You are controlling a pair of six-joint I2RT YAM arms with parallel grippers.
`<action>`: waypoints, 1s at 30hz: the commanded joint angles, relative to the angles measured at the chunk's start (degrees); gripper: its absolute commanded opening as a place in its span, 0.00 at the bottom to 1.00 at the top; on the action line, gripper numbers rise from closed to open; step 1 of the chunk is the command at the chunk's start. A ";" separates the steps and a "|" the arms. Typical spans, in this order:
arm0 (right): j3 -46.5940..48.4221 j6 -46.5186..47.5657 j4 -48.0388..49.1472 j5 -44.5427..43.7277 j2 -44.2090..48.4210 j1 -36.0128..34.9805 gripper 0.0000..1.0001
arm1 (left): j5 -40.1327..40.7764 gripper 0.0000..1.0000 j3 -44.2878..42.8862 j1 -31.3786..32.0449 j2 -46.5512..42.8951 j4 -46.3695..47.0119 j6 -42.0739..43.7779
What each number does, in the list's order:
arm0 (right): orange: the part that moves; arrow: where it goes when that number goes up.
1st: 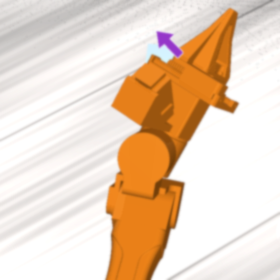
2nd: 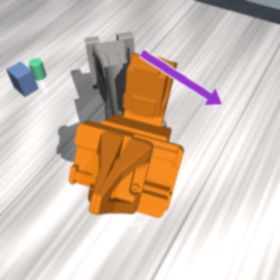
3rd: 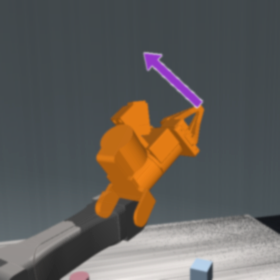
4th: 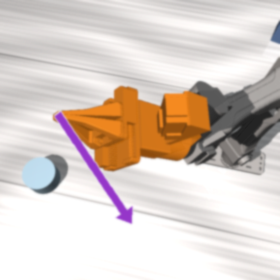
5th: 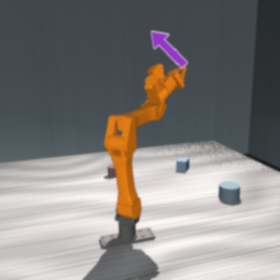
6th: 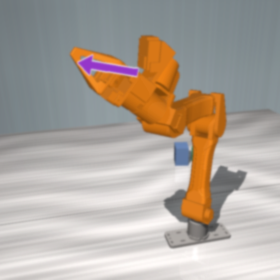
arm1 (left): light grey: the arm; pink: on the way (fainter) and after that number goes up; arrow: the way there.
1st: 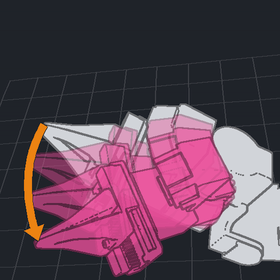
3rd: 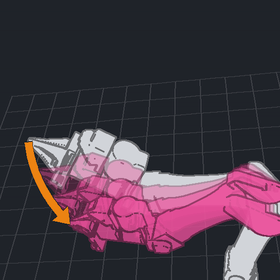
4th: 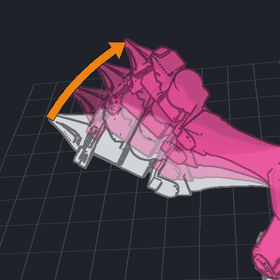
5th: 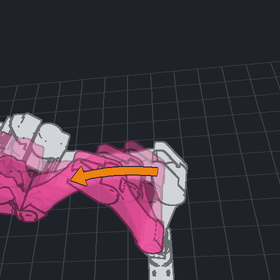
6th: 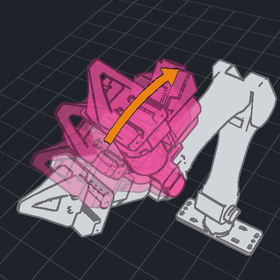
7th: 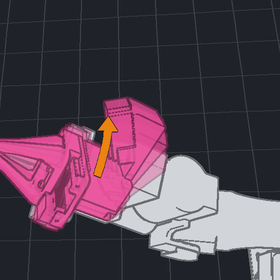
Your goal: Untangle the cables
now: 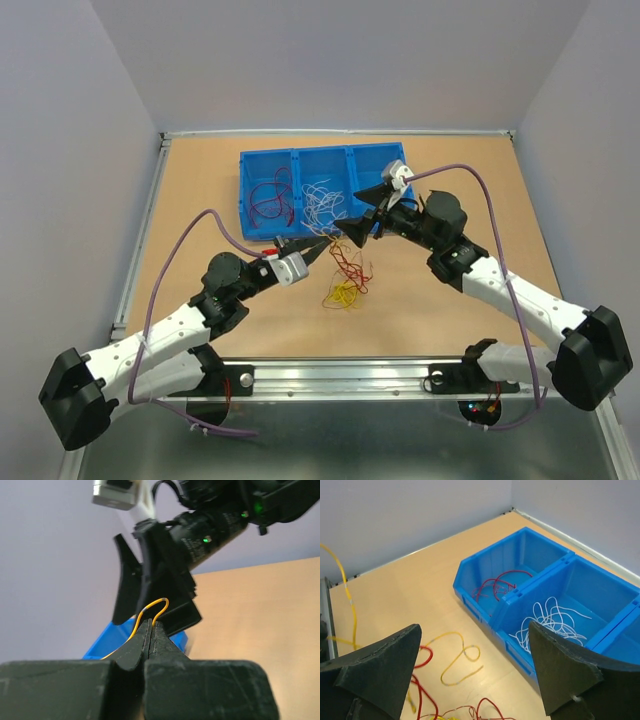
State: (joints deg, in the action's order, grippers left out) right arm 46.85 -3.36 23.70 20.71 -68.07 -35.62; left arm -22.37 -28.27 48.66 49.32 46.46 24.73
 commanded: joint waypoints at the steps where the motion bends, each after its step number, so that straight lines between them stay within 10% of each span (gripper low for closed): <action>1: -0.18 1.60 -3.57 2.40 1.45 0.02 0.93 | 9.87 0.00 0.67 0.11 0.34 7.86 -1.18; 24: 4.73 2.74 -8.23 18.84 -6.89 0.02 0.93 | 21.32 0.00 1.20 0.11 2.45 12.60 -2.05; 30: 8.07 2.65 -8.85 22.00 -11.64 -0.68 0.78 | 24.72 0.00 1.20 0.11 2.36 13.39 -2.58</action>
State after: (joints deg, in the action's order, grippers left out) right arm 49.17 -1.30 14.33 39.18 -78.15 -35.64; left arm -1.65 -27.00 48.66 52.53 54.48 23.00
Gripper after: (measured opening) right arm 0.863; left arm 0.026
